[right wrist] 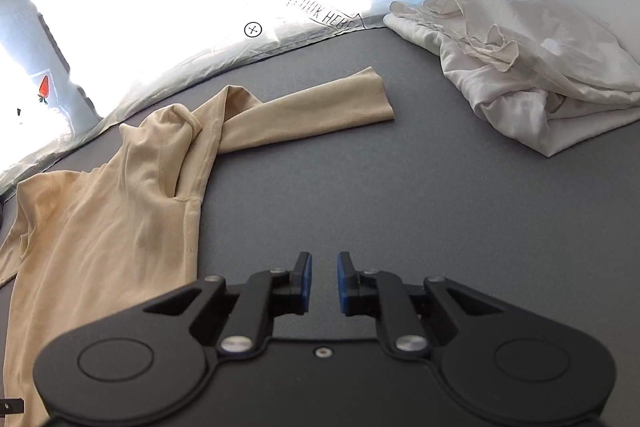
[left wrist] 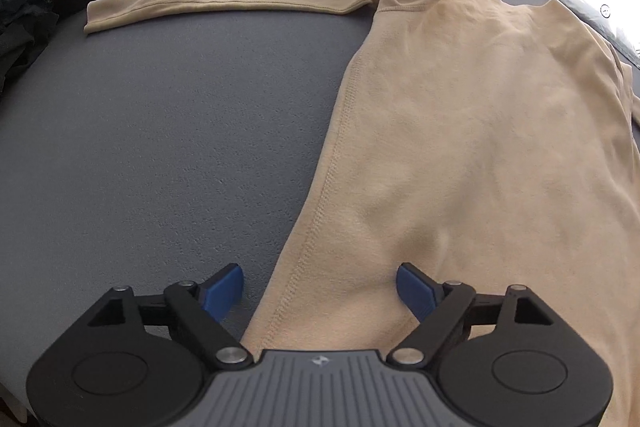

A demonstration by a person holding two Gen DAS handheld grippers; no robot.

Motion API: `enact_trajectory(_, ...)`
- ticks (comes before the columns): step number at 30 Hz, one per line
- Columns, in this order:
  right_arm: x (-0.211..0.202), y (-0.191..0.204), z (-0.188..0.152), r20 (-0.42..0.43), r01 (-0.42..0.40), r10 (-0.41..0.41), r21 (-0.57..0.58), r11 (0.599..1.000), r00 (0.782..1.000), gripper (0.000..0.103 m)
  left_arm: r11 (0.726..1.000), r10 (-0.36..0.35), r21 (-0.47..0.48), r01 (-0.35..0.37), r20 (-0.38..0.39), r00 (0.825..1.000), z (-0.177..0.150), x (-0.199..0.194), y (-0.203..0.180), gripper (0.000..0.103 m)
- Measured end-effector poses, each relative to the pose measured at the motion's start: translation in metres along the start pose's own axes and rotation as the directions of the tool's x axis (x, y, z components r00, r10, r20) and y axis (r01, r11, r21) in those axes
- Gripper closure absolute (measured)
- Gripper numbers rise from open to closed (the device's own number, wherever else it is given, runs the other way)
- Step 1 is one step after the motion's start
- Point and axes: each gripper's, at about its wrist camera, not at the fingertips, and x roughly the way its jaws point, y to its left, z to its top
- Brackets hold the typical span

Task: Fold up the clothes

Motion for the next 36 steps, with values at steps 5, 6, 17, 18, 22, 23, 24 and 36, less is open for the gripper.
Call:
enact_trajectory(5, 0.048, -0.012, 0.058, 0.060, 0.061, -0.062, 0.030, 0.998, 0.996, 0.071, 0.996, 0.028, -0.085, -0.033, -0.055, 0.998, 0.012, 0.010, -0.005, 0.000)
enact_trajectory(6, 0.055, -0.014, 0.067, 0.073, 0.070, -0.073, 0.035, 0.997, 0.995, 0.065, 0.994, 0.030, -0.105, -0.037, -0.068, 0.997, 0.015, 0.011, -0.004, 0.000)
enact_trajectory(17, 0.115, -0.020, 0.107, 0.083, 0.013, -0.011, -0.021, 1.000, 0.997, 0.099, 0.992, 0.036, -0.113, -0.049, -0.115, 0.993, 0.019, 0.013, -0.003, 0.000)
enact_trajectory(18, 0.105, -0.018, 0.102, 0.110, 0.016, -0.012, -0.039, 0.999, 0.994, 0.099, 0.993, 0.036, -0.111, -0.048, -0.112, 0.993, 0.018, 0.012, -0.003, 0.000)
enact_trajectory(22, 0.046, -0.018, 0.076, 0.226, 0.057, -0.042, -0.060, 0.997, 0.973, 0.099, 0.993, 0.039, -0.108, -0.049, -0.091, 0.995, 0.012, 0.010, -0.004, 0.000)
enact_trajectory(23, 0.027, -0.021, 0.065, 0.248, 0.079, -0.064, -0.050, 0.996, 0.967, 0.099, 0.993, 0.040, -0.106, -0.049, -0.086, 0.996, 0.011, 0.010, -0.005, 0.000)
enact_trajectory(24, 0.009, -0.025, 0.053, 0.263, 0.104, -0.090, -0.040, 0.994, 0.961, 0.099, 0.993, 0.040, -0.106, -0.049, -0.079, 0.996, 0.009, 0.009, -0.005, 0.000)
enact_trajectory(36, -0.072, -0.084, -0.066, 0.089, 0.312, -0.321, 0.104, 0.944, 0.943, 0.095, 0.994, 0.045, -0.100, -0.048, -0.033, 0.998, -0.003, 0.003, -0.010, 0.000)
